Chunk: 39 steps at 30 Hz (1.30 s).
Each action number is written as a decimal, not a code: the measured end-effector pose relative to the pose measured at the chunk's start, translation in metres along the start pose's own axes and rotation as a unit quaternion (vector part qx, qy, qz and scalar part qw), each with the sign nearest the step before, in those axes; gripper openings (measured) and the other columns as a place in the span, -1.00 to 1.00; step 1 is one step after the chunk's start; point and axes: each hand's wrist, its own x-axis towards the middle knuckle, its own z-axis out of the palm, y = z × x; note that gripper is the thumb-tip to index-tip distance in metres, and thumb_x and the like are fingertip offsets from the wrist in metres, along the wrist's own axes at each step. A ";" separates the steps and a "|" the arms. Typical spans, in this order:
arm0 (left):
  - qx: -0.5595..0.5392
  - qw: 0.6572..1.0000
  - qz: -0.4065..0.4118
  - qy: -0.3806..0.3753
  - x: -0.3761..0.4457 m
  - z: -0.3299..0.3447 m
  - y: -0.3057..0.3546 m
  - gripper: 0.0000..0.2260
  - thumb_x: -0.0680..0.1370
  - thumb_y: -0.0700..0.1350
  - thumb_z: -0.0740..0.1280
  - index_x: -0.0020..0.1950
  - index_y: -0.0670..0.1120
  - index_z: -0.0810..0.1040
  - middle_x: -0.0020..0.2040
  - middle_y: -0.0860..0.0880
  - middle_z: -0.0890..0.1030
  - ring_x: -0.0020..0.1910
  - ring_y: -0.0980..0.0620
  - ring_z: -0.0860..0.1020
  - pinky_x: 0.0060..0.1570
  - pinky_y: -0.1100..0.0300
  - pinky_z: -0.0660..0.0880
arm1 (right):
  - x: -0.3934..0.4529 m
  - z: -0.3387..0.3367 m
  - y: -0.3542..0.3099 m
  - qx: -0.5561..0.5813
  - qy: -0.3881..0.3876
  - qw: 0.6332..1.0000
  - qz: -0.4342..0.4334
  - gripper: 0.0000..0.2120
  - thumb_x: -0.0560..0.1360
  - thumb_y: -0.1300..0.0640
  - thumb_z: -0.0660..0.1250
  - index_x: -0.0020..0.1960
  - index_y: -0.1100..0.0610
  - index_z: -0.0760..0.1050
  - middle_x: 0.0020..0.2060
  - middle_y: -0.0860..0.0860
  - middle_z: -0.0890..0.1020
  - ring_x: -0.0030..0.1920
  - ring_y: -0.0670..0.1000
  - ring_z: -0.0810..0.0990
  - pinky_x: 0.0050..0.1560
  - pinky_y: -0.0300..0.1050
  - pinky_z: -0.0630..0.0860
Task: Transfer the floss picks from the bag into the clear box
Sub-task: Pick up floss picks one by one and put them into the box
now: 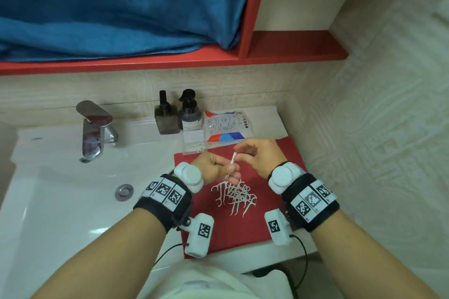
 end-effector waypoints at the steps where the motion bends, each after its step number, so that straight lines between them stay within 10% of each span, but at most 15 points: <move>1: 0.001 1.000 0.000 0.003 -0.001 -0.002 -0.001 -0.91 0.53 -0.23 0.36 -0.04 -0.19 0.66 -0.11 -0.20 0.69 -0.15 -0.10 0.68 0.02 0.05 0.61 | 0.000 0.003 0.000 0.023 -0.008 1.000 0.010 -0.82 0.38 0.24 0.54 -0.03 0.11 0.68 -0.17 -0.06 0.73 -0.12 -0.16 0.70 0.05 -0.20 0.61; 16: -0.078 0.997 -0.015 0.020 -0.017 -0.014 -0.003 -0.89 0.54 -0.25 0.33 -0.03 -0.24 0.64 -0.11 -0.22 0.69 -0.12 -0.15 0.68 0.05 0.05 0.60 | 0.003 0.030 -0.013 0.130 -0.002 0.991 0.016 -0.87 0.34 0.19 0.58 -0.15 0.05 0.69 -0.23 0.03 0.73 -0.15 0.01 0.72 -0.02 -0.06 0.65; 25: -0.057 0.992 -0.051 0.103 -0.017 -0.026 -0.002 -0.90 0.54 -0.28 0.34 -0.03 -0.29 0.62 -0.17 -0.20 0.69 -0.27 -0.04 0.69 -0.12 0.15 0.63 | 0.011 0.036 -0.004 0.007 -0.020 0.999 0.044 -0.87 0.48 0.14 0.44 0.02 0.01 0.66 -0.10 -0.08 0.71 -0.06 -0.11 0.66 0.04 -0.17 0.57; 31: -0.054 0.990 -0.058 0.114 -0.016 -0.031 -0.004 -0.87 0.55 -0.28 0.33 0.01 -0.33 0.62 -0.19 -0.18 0.68 -0.31 -0.01 0.68 -0.28 0.24 0.61 | 0.004 0.032 0.014 -0.229 -0.145 0.953 0.138 -0.86 0.36 0.08 0.54 -0.11 0.05 0.65 -0.28 -0.13 0.63 -0.17 -0.05 0.66 -0.10 -0.18 0.58; 39: -0.066 0.982 -0.070 0.159 -0.011 -0.039 -0.009 -0.89 0.55 -0.27 0.33 -0.05 -0.29 0.63 -0.13 -0.26 0.68 -0.29 -0.05 0.68 -0.24 0.21 0.63 | 0.012 0.049 0.018 -0.246 -0.180 0.941 0.148 -0.79 0.32 0.14 0.58 -0.28 -0.03 0.54 -0.37 -0.16 0.58 -0.22 -0.07 0.64 -0.06 -0.16 0.60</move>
